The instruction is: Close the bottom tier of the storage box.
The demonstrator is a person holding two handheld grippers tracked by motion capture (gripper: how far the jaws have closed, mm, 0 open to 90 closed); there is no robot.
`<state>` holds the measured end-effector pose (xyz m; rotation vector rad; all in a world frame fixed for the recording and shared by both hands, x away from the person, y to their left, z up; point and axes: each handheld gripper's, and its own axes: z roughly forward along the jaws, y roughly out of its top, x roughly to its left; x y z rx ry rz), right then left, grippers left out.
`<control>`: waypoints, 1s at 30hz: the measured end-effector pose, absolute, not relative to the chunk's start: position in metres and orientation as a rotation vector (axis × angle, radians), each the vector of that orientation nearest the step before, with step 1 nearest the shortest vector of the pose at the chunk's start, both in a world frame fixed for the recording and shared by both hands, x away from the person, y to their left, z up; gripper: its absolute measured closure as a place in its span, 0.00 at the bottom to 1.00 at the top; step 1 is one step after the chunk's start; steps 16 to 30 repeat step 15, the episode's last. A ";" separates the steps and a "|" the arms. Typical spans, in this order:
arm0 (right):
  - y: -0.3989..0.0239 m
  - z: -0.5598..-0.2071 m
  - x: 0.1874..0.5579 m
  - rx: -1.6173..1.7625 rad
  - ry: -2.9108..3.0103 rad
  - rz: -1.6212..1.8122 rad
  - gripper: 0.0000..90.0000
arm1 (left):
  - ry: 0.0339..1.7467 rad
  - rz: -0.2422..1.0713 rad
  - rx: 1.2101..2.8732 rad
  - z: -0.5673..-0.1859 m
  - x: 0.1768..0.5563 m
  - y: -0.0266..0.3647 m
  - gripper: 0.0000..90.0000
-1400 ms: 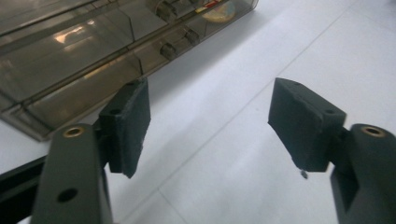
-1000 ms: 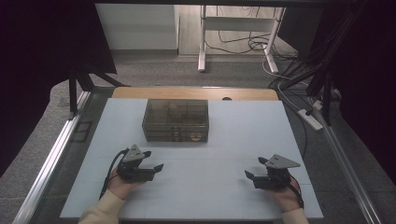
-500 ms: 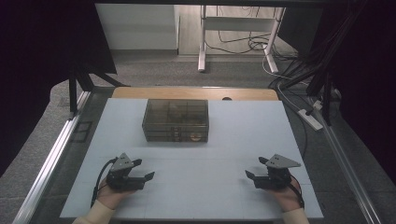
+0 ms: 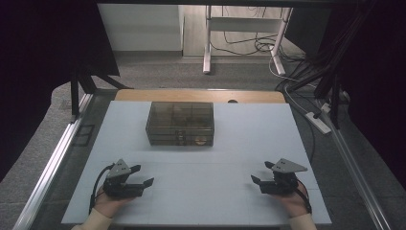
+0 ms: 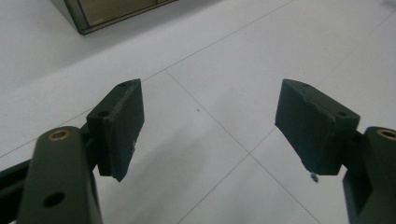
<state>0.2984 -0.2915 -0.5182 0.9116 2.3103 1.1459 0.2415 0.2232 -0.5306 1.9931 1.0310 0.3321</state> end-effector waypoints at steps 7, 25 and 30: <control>-0.291 -0.518 0.298 0.911 2.310 1.143 0.25 | 1.035 0.333 1.989 -0.531 0.242 0.224 0.28; -0.291 -0.518 0.298 0.910 2.309 1.143 0.25 | 1.034 0.330 1.995 -0.531 0.242 0.224 0.27; -0.291 -0.518 0.298 0.910 2.309 1.143 0.25 | 1.034 0.330 1.995 -0.531 0.242 0.224 0.27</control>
